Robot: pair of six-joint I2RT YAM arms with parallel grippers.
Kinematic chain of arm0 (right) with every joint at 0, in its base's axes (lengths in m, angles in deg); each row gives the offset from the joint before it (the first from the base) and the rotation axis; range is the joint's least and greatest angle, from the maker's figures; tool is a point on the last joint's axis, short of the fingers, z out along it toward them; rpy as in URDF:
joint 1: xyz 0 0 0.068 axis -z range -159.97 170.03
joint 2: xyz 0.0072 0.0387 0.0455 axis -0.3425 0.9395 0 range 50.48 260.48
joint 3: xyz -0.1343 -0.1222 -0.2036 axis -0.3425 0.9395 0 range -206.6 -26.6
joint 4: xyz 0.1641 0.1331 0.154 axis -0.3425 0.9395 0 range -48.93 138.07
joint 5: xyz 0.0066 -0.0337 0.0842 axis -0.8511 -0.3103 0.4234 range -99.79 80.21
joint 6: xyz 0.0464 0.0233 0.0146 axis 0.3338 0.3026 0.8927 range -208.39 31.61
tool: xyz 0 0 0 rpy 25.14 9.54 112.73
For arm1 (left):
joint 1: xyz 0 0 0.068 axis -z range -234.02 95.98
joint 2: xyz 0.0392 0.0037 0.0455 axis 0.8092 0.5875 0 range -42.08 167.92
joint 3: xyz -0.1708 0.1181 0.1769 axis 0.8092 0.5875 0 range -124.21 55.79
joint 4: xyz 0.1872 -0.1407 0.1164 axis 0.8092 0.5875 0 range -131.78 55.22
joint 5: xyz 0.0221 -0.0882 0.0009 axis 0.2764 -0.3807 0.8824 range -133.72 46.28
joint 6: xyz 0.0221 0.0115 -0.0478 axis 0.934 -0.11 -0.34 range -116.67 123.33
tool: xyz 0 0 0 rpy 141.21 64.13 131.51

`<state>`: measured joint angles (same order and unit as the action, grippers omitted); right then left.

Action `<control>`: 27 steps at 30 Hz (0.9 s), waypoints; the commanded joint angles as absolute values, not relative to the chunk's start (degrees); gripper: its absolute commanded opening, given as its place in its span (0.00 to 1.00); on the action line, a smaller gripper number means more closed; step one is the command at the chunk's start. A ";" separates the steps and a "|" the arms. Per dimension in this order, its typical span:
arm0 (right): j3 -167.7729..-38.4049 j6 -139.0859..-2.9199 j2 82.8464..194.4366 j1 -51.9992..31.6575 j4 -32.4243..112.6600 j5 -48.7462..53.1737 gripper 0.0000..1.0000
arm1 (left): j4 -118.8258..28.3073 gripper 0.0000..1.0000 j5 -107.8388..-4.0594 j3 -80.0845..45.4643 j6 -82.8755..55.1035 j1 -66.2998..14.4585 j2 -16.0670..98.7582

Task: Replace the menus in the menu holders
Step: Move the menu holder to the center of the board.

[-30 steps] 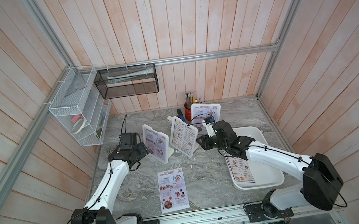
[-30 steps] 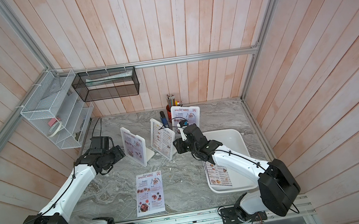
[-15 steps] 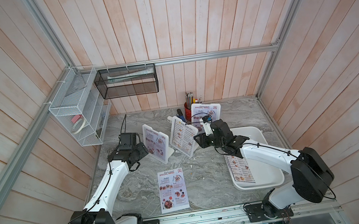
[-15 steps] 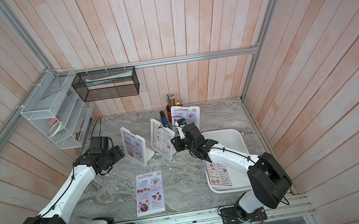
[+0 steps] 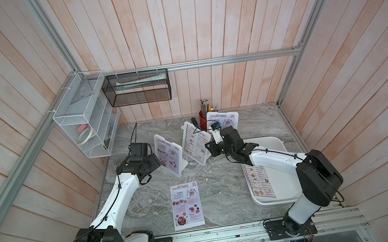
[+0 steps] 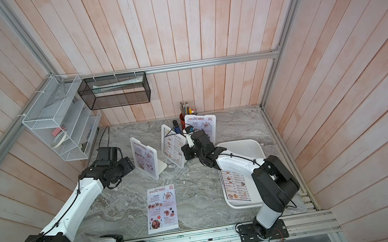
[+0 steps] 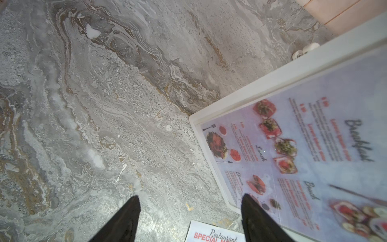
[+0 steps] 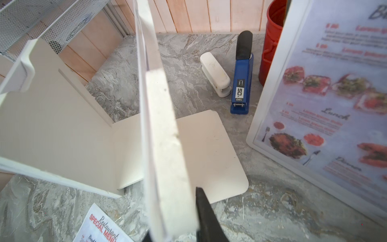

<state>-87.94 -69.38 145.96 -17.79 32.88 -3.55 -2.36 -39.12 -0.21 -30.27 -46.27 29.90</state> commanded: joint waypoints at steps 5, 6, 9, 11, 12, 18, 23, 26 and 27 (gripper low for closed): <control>-94.61 -73.61 152.39 -17.44 29.88 -1.13 0.20 | -1.68 0.78 -38.36 -2.20 -29.19 -45.85 29.96; -95.39 -73.77 153.09 -17.47 29.84 -0.82 0.20 | -1.65 0.78 -38.36 -2.20 -29.27 -45.85 29.93; -97.78 -74.30 155.41 -17.41 29.42 0.46 0.20 | -1.61 0.78 -38.36 -2.38 -29.41 -45.76 30.23; -99.64 -74.74 157.06 -17.41 29.31 1.69 0.20 | -1.61 0.78 -38.25 -2.58 -29.37 -45.65 30.40; -100.36 -74.85 157.70 -17.41 29.38 2.17 0.20 | -1.55 0.78 -38.11 -2.72 -29.41 -45.58 30.52; -103.90 -75.12 161.18 -17.41 27.79 5.16 0.20 | -1.35 0.78 -37.71 -3.42 -29.27 -45.57 31.29; -106.16 -75.72 163.43 -17.42 26.57 7.09 0.20 | -1.35 0.78 -37.83 -3.87 -29.27 -45.49 32.03; -106.50 -75.91 163.79 -17.43 26.67 7.26 0.19 | -1.27 0.78 -37.83 -4.10 -29.27 -45.42 32.23; -106.21 -75.97 163.64 -17.40 26.57 7.27 0.19 | -1.26 0.78 -37.85 -4.06 -29.28 -45.41 32.19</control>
<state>-104.94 -75.11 162.90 -17.64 27.88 5.53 -1.81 -38.73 -2.14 -30.25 -45.68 31.74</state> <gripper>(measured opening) 0.195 0.783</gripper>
